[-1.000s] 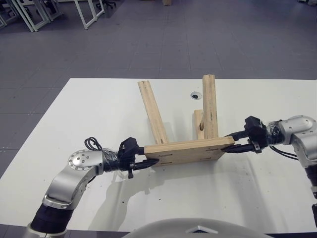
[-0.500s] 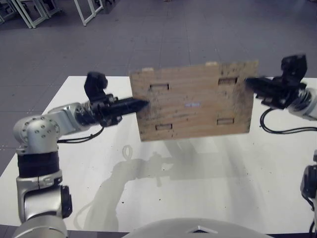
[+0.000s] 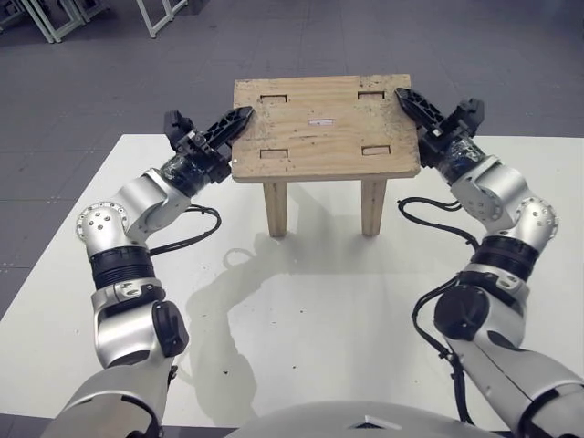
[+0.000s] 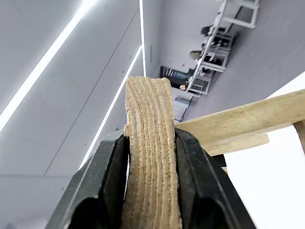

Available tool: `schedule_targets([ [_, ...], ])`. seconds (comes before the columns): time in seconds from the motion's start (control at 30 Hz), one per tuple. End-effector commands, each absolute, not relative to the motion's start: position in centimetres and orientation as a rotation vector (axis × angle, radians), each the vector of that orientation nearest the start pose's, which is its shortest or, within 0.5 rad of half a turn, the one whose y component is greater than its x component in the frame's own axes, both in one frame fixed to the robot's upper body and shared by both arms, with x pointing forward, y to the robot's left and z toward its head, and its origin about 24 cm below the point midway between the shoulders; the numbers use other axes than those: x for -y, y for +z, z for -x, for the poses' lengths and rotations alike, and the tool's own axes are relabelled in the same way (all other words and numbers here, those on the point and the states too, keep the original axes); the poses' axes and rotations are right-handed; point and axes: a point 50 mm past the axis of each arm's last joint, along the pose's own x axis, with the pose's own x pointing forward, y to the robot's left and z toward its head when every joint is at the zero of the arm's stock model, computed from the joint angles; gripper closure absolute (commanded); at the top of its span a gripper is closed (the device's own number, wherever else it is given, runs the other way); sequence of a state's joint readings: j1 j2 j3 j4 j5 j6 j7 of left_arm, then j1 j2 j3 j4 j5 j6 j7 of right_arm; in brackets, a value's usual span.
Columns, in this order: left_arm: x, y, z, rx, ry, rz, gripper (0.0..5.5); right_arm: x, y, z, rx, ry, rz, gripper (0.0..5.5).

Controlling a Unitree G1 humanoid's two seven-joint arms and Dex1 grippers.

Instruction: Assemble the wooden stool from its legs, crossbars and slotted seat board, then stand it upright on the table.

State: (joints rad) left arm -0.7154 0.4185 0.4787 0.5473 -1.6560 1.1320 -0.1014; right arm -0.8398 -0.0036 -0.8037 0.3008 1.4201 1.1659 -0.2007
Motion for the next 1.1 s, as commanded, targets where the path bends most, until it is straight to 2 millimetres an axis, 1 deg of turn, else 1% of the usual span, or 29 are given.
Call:
schedule_targets([
  [0.03,-16.4,20.5,-36.1,-0.347,-0.845,1.536,4.2,13.3,17.1,-36.1,-0.446,0.355,-1.514,4.22],
  [0.07,-16.2,20.0,-36.3,-0.374,-0.812,1.543,4.2,13.0,17.2,-36.2,-0.472,0.408,-1.492,4.22],
  [0.1,-16.0,19.7,-36.5,-0.409,-0.788,1.55,4.2,12.8,17.3,-36.5,-0.506,0.457,-1.491,3.85],
  [0.17,-15.8,19.1,-36.7,-0.468,-0.752,1.56,4.2,12.7,17.1,-36.9,-0.582,0.525,-1.469,3.37],
  [0.2,-15.8,18.9,-36.7,-0.482,-0.742,1.569,3.82,12.7,17.0,-37.0,-0.61,0.553,-1.455,3.15],
  [0.27,-15.7,18.6,-36.9,-0.5,-0.726,1.596,3.41,13.1,17.2,-37.0,-0.644,0.634,-1.418,2.75],
  [0.33,-15.6,18.3,-37.1,-0.511,-0.711,1.631,3.13,13.3,17.5,-36.9,-0.656,0.706,-1.376,2.4],
  [0.47,-15.5,17.9,-37.2,-0.539,-0.699,1.651,2.51,13.6,17.3,-36.9,-0.665,0.762,-1.335,1.68],
  [0.5,-15.6,17.8,-37.2,-0.542,-0.698,1.651,2.29,13.8,17.3,-37.0,-0.659,0.765,-1.329,1.42],
  [0.6,-16.1,18.1,-37.2,-0.532,-0.707,1.648,1.83,14.3,18.5,-37.1,-0.6,0.846,-1.33,0.9],
  [0.67,-16.4,18.1,-37.0,-0.532,-0.708,1.629,1.5,14.4,19.3,-36.8,-0.581,0.923,-1.317,0.51],
  [0.73,-17.0,18.0,-36.8,-0.522,-0.703,1.601,1.47,14.9,19.8,-36.5,-0.56,0.972,-1.314,0.03],
  [0.87,-19.4,18.7,-36.4,-0.422,-0.677,1.604,1.47,16.7,19.9,-36.7,-0.517,0.907,-1.277,0.03],
  [0.97,-20.3,18.7,-36.0,-0.39,-0.659,1.57,1.47,17.8,19.3,-36.8,-0.514,0.841,-1.25,0.03],
  [1.07,-20.4,17.7,-35.3,-0.423,-0.637,1.468,1.47,18.8,18.1,-36.5,-0.535,0.785,-1.231,0.03],
  [1.1,-20.8,17.3,-34.9,-0.431,-0.617,1.434,1.47,19.4,17.8,-36.3,-0.54,0.765,-1.226,0.03],
])
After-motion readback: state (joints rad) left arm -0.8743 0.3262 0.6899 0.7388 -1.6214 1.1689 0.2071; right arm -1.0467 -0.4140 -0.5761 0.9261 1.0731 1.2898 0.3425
